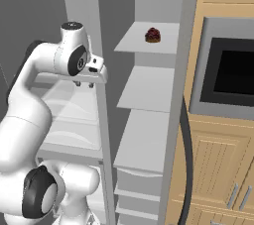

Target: There's a fish in the fridge that needs to be moved to the freezer for freezing. Pick up the fish from the fridge, place it on any shelf in the freezer, and close the fridge and freezer doors when done.

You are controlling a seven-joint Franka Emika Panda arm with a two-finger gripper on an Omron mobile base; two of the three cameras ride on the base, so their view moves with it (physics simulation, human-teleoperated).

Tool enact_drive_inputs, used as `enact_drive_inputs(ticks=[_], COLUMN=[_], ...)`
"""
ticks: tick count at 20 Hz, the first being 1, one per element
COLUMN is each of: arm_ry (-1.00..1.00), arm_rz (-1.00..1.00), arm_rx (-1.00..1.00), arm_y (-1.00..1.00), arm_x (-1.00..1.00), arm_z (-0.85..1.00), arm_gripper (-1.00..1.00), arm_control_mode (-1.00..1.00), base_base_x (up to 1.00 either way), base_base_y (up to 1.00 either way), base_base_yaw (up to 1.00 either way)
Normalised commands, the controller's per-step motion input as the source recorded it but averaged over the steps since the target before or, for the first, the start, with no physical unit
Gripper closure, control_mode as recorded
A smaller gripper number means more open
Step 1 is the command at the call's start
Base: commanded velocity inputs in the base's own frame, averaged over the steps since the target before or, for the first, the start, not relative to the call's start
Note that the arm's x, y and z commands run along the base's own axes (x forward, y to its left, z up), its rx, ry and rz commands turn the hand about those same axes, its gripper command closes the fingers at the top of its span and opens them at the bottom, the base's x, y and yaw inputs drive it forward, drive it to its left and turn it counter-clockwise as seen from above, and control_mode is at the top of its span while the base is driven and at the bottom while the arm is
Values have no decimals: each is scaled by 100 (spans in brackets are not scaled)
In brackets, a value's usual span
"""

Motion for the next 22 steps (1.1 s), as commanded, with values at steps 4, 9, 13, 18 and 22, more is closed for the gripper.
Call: enact_drive_inputs(ticks=[4, 9, 13, 18, 22], arm_ry=[0, -3, -16, -6, -5], arm_rz=[5, 8, 1, 0, 0], arm_rx=[0, 0, 0, 0, -1], arm_y=[4, 11, 23, 30, 34], arm_x=[-35, -51, -26, 0, 0], arm_z=[0, 0, 13, 24, 32], arm_gripper=[-100, -100, -100, -100, -100], arm_control_mode=[-100, -100, -100, -100, -100], base_base_x=[0, 0, 0, 0, 0], base_base_y=[0, 0, 0, 0, 0], base_base_yaw=[0, 0, 0, 0, 0])
